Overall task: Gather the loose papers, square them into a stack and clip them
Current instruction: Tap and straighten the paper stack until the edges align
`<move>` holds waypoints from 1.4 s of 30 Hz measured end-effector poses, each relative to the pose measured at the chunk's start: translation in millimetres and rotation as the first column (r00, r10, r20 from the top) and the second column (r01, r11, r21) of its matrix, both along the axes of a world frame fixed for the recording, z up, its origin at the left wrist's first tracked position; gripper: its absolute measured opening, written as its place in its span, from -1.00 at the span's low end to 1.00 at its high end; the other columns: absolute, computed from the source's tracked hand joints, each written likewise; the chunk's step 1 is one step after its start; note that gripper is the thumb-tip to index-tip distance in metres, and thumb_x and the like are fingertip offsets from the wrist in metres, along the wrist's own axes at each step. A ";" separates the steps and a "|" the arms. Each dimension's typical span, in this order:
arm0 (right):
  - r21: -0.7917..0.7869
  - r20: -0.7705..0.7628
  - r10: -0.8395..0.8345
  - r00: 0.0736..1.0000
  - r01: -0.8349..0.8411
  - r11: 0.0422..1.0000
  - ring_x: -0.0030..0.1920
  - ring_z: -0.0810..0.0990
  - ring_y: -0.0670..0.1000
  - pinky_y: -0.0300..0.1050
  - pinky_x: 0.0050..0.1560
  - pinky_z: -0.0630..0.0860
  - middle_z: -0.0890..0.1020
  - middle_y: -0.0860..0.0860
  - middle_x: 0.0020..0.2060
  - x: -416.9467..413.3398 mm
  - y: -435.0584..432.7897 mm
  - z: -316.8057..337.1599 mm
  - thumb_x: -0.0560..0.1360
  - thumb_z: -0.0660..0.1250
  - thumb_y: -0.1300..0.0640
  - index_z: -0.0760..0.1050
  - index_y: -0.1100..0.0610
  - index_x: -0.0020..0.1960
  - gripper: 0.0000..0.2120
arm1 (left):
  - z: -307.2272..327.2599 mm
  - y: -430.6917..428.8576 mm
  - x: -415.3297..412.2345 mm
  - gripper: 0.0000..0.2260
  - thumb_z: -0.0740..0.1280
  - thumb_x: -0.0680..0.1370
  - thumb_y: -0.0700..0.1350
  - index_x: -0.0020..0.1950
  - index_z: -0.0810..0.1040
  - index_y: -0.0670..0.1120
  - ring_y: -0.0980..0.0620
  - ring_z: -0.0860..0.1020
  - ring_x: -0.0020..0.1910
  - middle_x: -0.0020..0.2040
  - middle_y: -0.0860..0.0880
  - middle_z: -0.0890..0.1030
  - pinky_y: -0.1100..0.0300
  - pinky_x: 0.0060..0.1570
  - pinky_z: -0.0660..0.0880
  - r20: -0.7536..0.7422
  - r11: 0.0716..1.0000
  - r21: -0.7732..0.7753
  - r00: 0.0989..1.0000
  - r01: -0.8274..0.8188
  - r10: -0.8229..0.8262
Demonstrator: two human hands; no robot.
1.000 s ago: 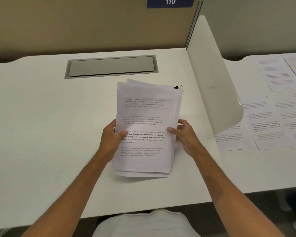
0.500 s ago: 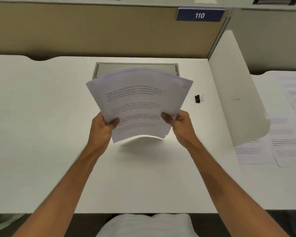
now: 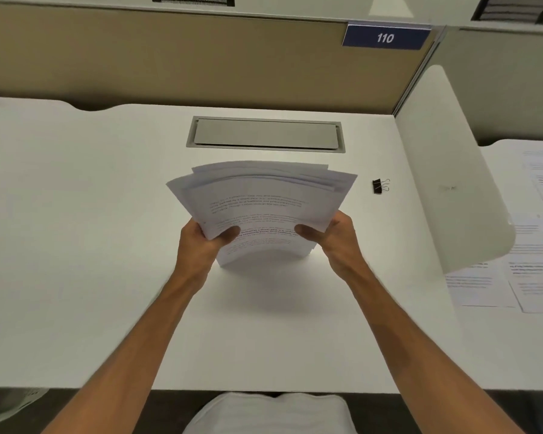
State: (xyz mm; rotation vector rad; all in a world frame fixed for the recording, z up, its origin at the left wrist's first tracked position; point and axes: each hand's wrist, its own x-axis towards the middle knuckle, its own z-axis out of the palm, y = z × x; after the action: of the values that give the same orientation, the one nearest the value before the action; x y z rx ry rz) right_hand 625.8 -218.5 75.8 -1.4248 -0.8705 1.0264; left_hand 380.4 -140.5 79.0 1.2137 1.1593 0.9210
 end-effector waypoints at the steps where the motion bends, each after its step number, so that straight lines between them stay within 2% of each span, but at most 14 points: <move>1: -0.003 0.007 -0.006 1.000 0.006 1.000 0.08 0.69 0.01 -0.14 0.02 0.64 0.69 0.09 0.13 0.5 -0.1 1.8 0.39 0.57 0.29 0.56 0.21 0.28 -0.52 | 1.3 1.7 -0.4 -0.55 0.59 0.38 -0.26 0.22 0.59 -0.06 0.04 0.66 0.09 0.09 0.03 0.71 0.06 0.09 0.63 0.016 1.000 0.001 1.000 0.017 -0.017; 3: 0.004 0.005 -0.012 1.000 0.012 1.000 0.03 0.68 -0.11 -0.27 -0.05 0.62 0.69 0.07 0.12 0.0 0.0 5.2 0.38 0.56 0.33 0.54 0.17 0.28 -0.50 | 4.1 4.9 -0.4 -0.48 0.62 0.33 -0.24 0.26 0.59 -0.10 0.00 0.66 0.11 0.12 -0.03 0.71 0.04 0.08 0.62 0.068 0.998 0.005 0.996 0.055 -0.055; 5: 0.008 -0.004 -0.006 1.000 0.006 1.000 0.01 0.68 -0.14 -0.28 -0.06 0.61 0.69 0.06 0.10 -2.0 0.6 7.9 0.39 0.54 0.35 0.54 0.19 0.27 -0.53 | 6.4 6.8 0.8 -0.52 0.59 0.34 -0.18 0.24 0.61 -0.06 -0.04 0.65 0.14 0.13 -0.06 0.70 -0.03 0.12 0.61 0.095 0.997 0.002 0.993 0.077 -0.077; 9: 0.029 -0.020 -0.019 1.000 0.020 0.999 0.10 0.68 0.07 -0.18 0.04 0.59 0.69 0.15 0.12 -7.3 1.7 6.2 0.50 0.44 0.33 0.57 0.31 0.28 -0.65 | 10.6 5.1 4.0 -0.75 0.51 0.49 -0.15 0.11 0.68 0.12 0.00 0.66 0.12 0.09 0.04 0.72 -0.18 0.21 0.58 0.086 0.999 0.000 0.995 0.050 -0.050; 13: 0.039 -0.003 -0.019 1.000 0.019 0.999 0.12 0.67 0.12 -0.15 0.06 0.59 0.69 0.15 0.13 -12.3 1.2 9.3 0.52 0.43 0.33 0.57 0.29 0.28 -0.67 | 15.5 4.8 3.5 -0.71 0.50 0.50 -0.17 0.03 0.68 0.24 0.05 0.66 0.07 0.04 0.11 0.72 -0.19 0.18 0.59 0.048 0.999 0.031 0.999 0.019 -0.020; 18: 0.027 0.028 -0.054 0.998 0.053 0.998 0.16 0.66 0.16 0.07 0.17 0.64 0.67 0.12 0.17 -17.8 -0.2 17.2 0.46 0.51 0.27 0.53 0.21 0.33 -0.54 | 21.8 4.0 -0.8 -0.64 0.57 0.36 -0.10 0.11 0.64 0.13 0.11 0.66 0.03 0.04 0.12 0.72 -0.06 0.09 0.63 0.048 0.999 0.052 0.999 0.004 -0.007; 23: 0.134 -0.020 -0.117 0.993 0.118 0.984 0.15 0.65 0.14 -0.03 0.09 0.63 0.66 0.16 0.15 -21.8 1.4 32.5 0.42 0.54 0.26 0.47 0.21 0.31 -0.50 | 33.7 1.9 5.8 -0.45 0.59 0.36 -0.03 0.30 0.52 -0.11 0.05 0.65 0.06 0.08 -0.01 0.68 0.14 -0.01 0.62 0.175 0.990 0.093 0.981 -0.106 0.088; 26: 0.192 -0.065 -0.140 0.988 0.150 0.970 0.08 0.65 0.10 -0.05 0.03 0.62 0.64 0.22 0.09 -26.3 3.2 45.0 0.44 0.52 0.22 0.46 0.24 0.26 -0.56 | 44.6 -1.3 14.6 -0.50 0.54 0.36 0.09 0.21 0.49 -0.02 0.10 0.63 -0.01 0.00 0.06 0.65 0.19 -0.06 0.60 0.229 0.979 0.123 0.965 -0.160 0.129; 30: 0.233 -0.050 -0.208 0.977 0.214 0.949 -0.10 0.63 -0.07 -0.23 -0.13 0.57 0.60 0.05 -0.10 -33.7 7.4 60.7 0.51 0.44 0.16 0.43 0.32 0.15 -0.66 | 57.1 -3.8 27.8 -0.66 0.42 0.44 0.16 0.11 0.46 0.04 0.15 0.61 -0.07 -0.05 0.10 0.62 0.23 -0.11 0.56 0.287 0.970 0.166 0.950 -0.176 0.124; 34: 0.187 -0.050 -0.310 0.950 0.313 0.931 -0.33 0.54 -0.25 -0.37 -0.30 0.48 0.57 -0.23 -0.35 -41.7 15.9 67.4 0.60 0.35 0.10 0.42 0.23 -0.01 -0.80 | 61.1 -3.8 38.0 -0.62 0.30 0.47 0.28 0.06 0.45 0.02 0.11 0.62 -0.12 -0.08 0.04 0.61 0.23 -0.16 0.55 0.267 0.958 0.117 0.937 -0.262 0.223; 37: 0.144 -0.053 -0.389 0.920 0.393 0.908 -0.41 0.46 -0.24 -0.35 -0.35 0.41 0.48 -0.25 -0.46 -47.4 20.9 70.3 0.61 0.31 -0.06 0.35 0.08 -0.19 -0.69 | 62.6 -3.4 44.0 -0.58 0.20 0.52 0.31 0.05 0.45 -0.04 0.08 0.61 -0.18 -0.14 0.02 0.62 0.21 -0.20 0.54 0.198 0.928 0.085 0.919 -0.362 0.340; 42: 0.139 -0.063 -0.424 0.903 0.429 0.893 -0.43 0.45 -0.27 -0.42 -0.38 0.39 0.47 -0.28 -0.46 -48.6 23.1 70.6 0.60 0.30 -0.01 0.34 0.07 -0.21 -0.72 | 63.9 -2.1 45.9 -0.71 0.23 0.52 0.26 -0.08 0.45 0.04 0.01 0.57 -0.16 -0.17 0.03 0.58 0.17 -0.21 0.49 0.147 0.893 0.061 0.889 -0.446 0.434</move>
State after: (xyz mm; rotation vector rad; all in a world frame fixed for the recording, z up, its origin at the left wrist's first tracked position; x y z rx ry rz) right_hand 577.1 -195.3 146.4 -1.3864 -0.5604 0.6321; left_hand 426.3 -142.6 142.9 0.9579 1.3245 1.3895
